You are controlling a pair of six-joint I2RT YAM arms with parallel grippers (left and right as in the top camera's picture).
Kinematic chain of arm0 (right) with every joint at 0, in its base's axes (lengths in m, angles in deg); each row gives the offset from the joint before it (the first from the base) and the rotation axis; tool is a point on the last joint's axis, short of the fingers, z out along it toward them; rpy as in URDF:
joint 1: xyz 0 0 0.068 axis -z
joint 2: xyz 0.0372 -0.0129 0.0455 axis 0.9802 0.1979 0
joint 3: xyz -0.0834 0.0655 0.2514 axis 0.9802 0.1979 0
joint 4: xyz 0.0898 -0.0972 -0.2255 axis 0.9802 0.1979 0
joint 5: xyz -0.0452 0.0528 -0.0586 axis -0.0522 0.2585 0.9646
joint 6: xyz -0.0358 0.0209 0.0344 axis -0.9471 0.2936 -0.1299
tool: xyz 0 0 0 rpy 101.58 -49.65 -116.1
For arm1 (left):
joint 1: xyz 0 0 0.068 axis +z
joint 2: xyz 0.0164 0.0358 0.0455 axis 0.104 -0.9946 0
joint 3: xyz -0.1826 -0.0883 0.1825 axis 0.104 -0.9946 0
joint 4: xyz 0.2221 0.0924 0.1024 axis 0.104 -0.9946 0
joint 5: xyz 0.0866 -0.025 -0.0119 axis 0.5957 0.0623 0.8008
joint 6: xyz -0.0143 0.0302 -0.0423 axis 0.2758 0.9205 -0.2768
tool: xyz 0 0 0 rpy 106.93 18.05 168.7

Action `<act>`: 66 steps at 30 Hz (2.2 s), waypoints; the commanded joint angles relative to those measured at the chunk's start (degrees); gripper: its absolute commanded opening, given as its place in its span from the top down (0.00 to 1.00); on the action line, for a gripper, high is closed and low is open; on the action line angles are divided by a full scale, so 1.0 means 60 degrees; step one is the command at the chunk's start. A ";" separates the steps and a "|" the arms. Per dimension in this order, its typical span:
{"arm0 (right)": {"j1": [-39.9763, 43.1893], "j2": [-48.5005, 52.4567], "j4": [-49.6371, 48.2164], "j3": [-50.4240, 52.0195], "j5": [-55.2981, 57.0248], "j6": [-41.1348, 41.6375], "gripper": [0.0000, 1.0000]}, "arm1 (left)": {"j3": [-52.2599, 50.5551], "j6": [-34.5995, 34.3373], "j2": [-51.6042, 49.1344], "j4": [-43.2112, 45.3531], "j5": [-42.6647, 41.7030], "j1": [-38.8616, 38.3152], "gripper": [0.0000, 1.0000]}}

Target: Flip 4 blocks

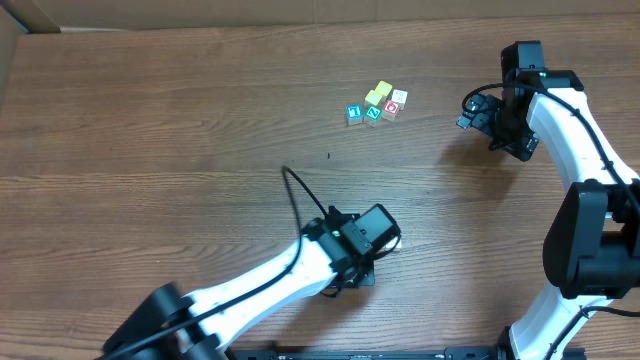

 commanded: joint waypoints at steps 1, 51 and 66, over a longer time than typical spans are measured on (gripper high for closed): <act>0.0011 -0.0007 -0.0015 -0.0058 0.0025 0.0062 0.00 | -0.0040 -0.0215 -0.0685 0.0029 0.0168 0.0084 0.96; 0.0011 -0.0007 -0.0015 -0.0058 0.0025 0.0062 0.00 | 0.0069 0.2641 -0.0699 0.0204 -0.1399 0.2255 0.96; 0.0011 -0.0007 -0.0015 -0.0058 0.0025 0.0062 0.00 | 0.0069 0.2820 -0.0798 0.0565 -0.1530 0.1872 0.96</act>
